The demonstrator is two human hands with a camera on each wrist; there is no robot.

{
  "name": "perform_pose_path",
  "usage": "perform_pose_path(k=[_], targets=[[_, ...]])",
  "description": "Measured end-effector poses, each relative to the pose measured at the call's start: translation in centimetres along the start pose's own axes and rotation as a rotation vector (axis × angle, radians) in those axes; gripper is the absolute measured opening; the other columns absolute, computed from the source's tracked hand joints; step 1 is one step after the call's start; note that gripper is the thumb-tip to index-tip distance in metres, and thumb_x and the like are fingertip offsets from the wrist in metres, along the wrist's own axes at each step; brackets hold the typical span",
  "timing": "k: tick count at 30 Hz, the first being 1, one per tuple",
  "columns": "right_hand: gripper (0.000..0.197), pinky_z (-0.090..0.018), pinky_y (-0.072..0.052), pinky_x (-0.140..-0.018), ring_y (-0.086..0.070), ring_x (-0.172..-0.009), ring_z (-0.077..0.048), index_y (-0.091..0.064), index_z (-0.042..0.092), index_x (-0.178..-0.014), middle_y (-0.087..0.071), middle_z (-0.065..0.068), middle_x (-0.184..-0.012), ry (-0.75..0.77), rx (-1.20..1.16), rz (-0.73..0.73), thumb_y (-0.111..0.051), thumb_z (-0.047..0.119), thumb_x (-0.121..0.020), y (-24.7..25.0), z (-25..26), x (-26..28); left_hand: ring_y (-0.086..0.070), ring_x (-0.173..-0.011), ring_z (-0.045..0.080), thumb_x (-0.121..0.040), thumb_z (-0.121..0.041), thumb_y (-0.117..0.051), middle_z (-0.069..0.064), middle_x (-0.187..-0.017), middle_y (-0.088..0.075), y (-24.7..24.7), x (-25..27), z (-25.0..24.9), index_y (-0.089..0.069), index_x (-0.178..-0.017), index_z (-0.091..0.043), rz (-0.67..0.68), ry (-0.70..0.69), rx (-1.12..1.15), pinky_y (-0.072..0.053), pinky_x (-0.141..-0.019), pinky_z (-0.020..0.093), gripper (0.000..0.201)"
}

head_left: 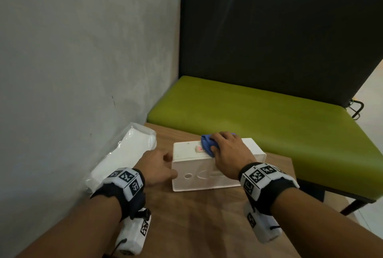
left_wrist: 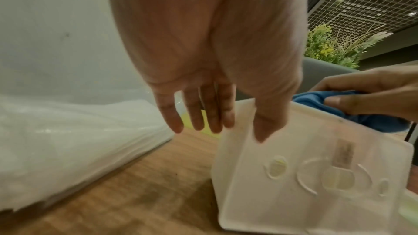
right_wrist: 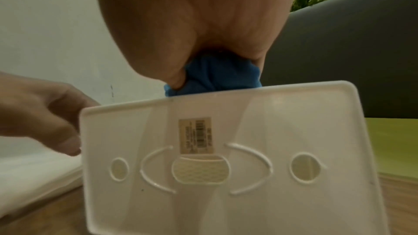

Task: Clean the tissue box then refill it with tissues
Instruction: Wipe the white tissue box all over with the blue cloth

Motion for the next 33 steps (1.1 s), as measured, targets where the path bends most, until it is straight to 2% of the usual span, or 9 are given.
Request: perform_pose_path(k=[5, 7, 10, 14, 17, 19, 23, 27, 33], targets=[[0.029, -0.050, -0.044, -0.092, -0.049, -0.112, -0.037, -0.054, 0.018, -0.110, -0.059, -0.009, -0.119, 0.036, -0.021, 0.000, -0.037, 0.026, -0.089, -0.6, 0.6, -0.2, -0.064, -0.099, 0.014, -0.061, -0.017, -0.085, -0.007, -0.112, -0.064, -0.4, -0.4, -1.6, -0.047, -0.129, -0.028, 0.031, -0.061, 0.188, -0.055, -0.089, 0.032, 0.078], [0.034, -0.047, -0.043, -0.092, -0.050, -0.110, -0.037, -0.055, 0.018, -0.108, -0.061, -0.008, -0.116, 0.058, -0.034, 0.001, -0.033, 0.027, -0.084, -0.5, 0.8, 0.0, -0.063, -0.100, 0.016, -0.062, -0.019, -0.088, -0.007, -0.113, -0.062, -0.3, -0.9, -0.8, -0.043, -0.121, -0.030, 0.028, -0.032, 0.196, -0.052, -0.090, 0.032, 0.075], [0.031, -0.039, -0.038, -0.095, -0.051, -0.108, -0.036, -0.058, 0.014, -0.110, -0.062, -0.010, -0.117, 0.101, -0.057, -0.014, -0.041, 0.020, -0.086, -0.2, 1.3, 0.3, -0.061, -0.095, 0.013, -0.059, -0.022, -0.090, -0.006, -0.112, -0.063, -0.8, -1.4, -0.1, -0.052, -0.121, -0.025, 0.042, -0.032, 0.153, -0.051, -0.079, 0.028, 0.073], [0.034, -0.038, -0.038, -0.099, -0.052, -0.111, -0.035, -0.060, 0.014, -0.118, -0.062, -0.011, -0.123, 0.181, -0.098, -0.016, -0.045, 0.019, -0.088, -1.1, 4.4, -0.5, -0.062, -0.098, 0.016, -0.063, -0.014, -0.088, -0.007, -0.105, -0.064, -1.8, -1.5, 0.0, -0.052, -0.114, -0.023, 0.051, -0.016, 0.209, -0.051, -0.084, 0.029, 0.062], [0.040, -0.044, -0.042, -0.098, -0.054, -0.110, -0.036, -0.063, 0.015, -0.117, -0.063, -0.012, -0.121, 0.271, -0.098, -0.001, -0.043, 0.023, -0.083, -2.8, 7.7, -1.2, -0.061, -0.091, 0.016, -0.063, -0.017, -0.086, -0.002, -0.100, -0.066, -1.4, -1.7, -0.6, -0.055, -0.108, -0.024, 0.014, -0.043, 0.141, -0.045, -0.069, 0.022, 0.055], [0.043, -0.043, -0.045, -0.095, -0.054, -0.110, -0.036, -0.064, 0.016, -0.116, -0.064, -0.011, -0.120, 0.227, -0.096, -0.015, -0.040, 0.025, -0.081, -3.0, 7.0, -1.8, -0.061, -0.089, 0.015, -0.063, -0.019, -0.086, -0.003, -0.101, -0.067, -1.2, -1.8, -0.2, -0.057, -0.107, -0.024, 0.015, -0.020, 0.130, -0.044, -0.067, 0.022, 0.053], [0.045, -0.043, -0.046, -0.091, -0.057, -0.106, -0.036, -0.066, 0.013, -0.107, -0.066, -0.013, -0.113, -0.010, -0.057, -0.099, -0.035, 0.025, -0.077, -0.9, -0.7, -1.9, -0.061, -0.101, 0.013, -0.061, -0.019, -0.088, -0.007, -0.112, -0.067, -1.4, -1.8, 0.2, -0.056, -0.123, -0.024, 0.033, -0.006, 0.136, -0.048, -0.085, 0.025, 0.070], [0.045, -0.042, -0.044, -0.092, -0.057, -0.104, -0.038, -0.064, 0.011, -0.104, -0.065, -0.016, -0.108, -0.197, 0.079, -0.126, -0.031, 0.027, -0.077, 0.4, -6.3, -0.9, -0.061, -0.101, 0.011, -0.059, -0.019, -0.089, -0.009, -0.113, -0.067, -1.4, -1.8, -0.3, -0.056, -0.121, -0.024, 0.019, -0.032, 0.137, -0.046, -0.082, 0.023, 0.070], [0.042, -0.044, -0.041, -0.096, -0.049, -0.111, -0.037, -0.064, 0.013, -0.109, -0.061, -0.014, -0.115, 0.047, -0.048, -0.120, -0.038, 0.024, -0.077, -1.9, 2.4, -1.2, -0.064, -0.100, 0.013, -0.057, -0.020, -0.089, -0.006, -0.113, -0.068, -1.6, -1.8, 0.5, -0.056, -0.121, -0.024, 0.026, -0.009, 0.139, -0.050, -0.083, 0.026, 0.073]])
Point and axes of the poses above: each hand's wrist, its own x-axis away from the middle knuckle, its own y-axis out of the back of the hand, z = x × y, the point moved 10 cm from there along -x, towards the middle knuckle
